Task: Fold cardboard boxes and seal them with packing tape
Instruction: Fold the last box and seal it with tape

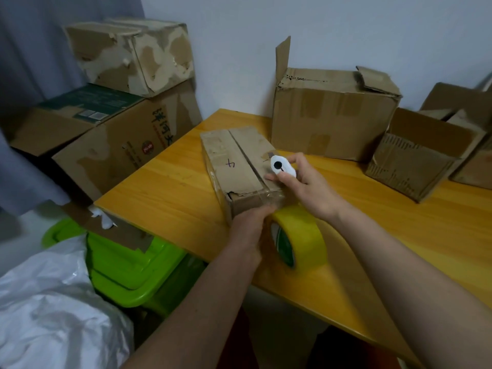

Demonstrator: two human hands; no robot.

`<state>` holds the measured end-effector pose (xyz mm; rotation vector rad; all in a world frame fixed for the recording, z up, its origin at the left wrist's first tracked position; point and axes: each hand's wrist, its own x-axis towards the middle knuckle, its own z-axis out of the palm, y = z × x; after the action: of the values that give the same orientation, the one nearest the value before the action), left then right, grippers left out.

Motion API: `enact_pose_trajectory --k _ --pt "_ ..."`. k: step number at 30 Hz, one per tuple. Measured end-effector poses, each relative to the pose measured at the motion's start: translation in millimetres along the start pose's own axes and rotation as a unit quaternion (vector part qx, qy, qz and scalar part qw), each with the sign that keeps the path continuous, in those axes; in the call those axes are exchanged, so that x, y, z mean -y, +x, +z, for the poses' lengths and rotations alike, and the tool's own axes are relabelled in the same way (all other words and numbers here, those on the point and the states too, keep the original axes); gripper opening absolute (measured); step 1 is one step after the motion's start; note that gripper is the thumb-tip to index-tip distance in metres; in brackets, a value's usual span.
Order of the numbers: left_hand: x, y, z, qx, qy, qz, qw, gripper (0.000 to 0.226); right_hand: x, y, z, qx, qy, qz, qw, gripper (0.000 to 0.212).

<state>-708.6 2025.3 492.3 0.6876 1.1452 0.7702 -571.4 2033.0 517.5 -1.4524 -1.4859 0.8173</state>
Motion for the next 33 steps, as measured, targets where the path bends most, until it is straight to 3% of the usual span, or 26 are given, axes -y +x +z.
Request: enact_pose_trajectory --k 4,7,12,16,18,20,23,26,28,30,31,33 --pt "2.4 3.1 1.2 -0.011 -0.028 0.013 0.999 0.009 5.8 -13.6 -17.3 -0.066 -0.172 -0.083 0.979 0.007" --pt "3.5 4.5 -0.2 -0.015 -0.048 0.015 0.999 0.002 8.9 -22.8 -24.1 -0.024 -0.275 -0.123 0.953 0.015" --pt "3.6 5.3 -1.1 -0.004 -0.039 0.023 0.999 0.009 13.1 -21.6 -19.1 0.038 -0.357 -0.18 0.916 0.021" --pt "2.1 5.2 0.0 -0.006 -0.04 0.028 0.999 0.01 12.3 -22.4 -20.5 0.031 -0.436 -0.178 0.882 0.019" --pt "1.2 4.8 -0.3 -0.004 -0.041 0.03 0.999 0.012 4.2 -23.7 -32.0 -0.02 -0.437 -0.144 0.888 0.018" --pt "1.5 4.7 -1.2 0.005 -0.037 0.032 0.999 0.009 -12.3 -25.2 -45.5 -0.067 -0.375 -0.049 0.923 0.011" --pt "2.9 5.1 -1.3 0.003 -0.037 0.03 0.999 0.005 -47.1 -30.1 -51.7 -0.035 -0.262 0.122 0.957 0.017" --pt "3.5 5.0 0.7 -0.009 -0.044 0.025 0.999 0.014 -64.3 -35.0 -50.5 0.02 -0.271 0.218 0.937 0.023" --pt "2.1 4.6 1.4 -0.016 -0.045 0.025 0.999 0.016 -55.9 -30.2 -50.8 -0.021 -0.299 0.179 0.937 0.02" --pt "0.4 3.5 1.8 -0.016 -0.04 0.024 0.999 0.014 -29.8 -19.3 -44.5 -0.116 -0.331 0.041 0.936 0.014" --pt "-0.4 2.8 1.7 -0.015 -0.039 0.023 0.999 0.011 -14.8 -11.3 -37.6 -0.116 -0.325 -0.031 0.938 0.017" --pt "-2.3 1.8 2.0 -0.008 -0.032 0.018 0.999 0.005 2.6 8.6 -19.5 -0.009 -0.296 -0.094 0.95 0.038"
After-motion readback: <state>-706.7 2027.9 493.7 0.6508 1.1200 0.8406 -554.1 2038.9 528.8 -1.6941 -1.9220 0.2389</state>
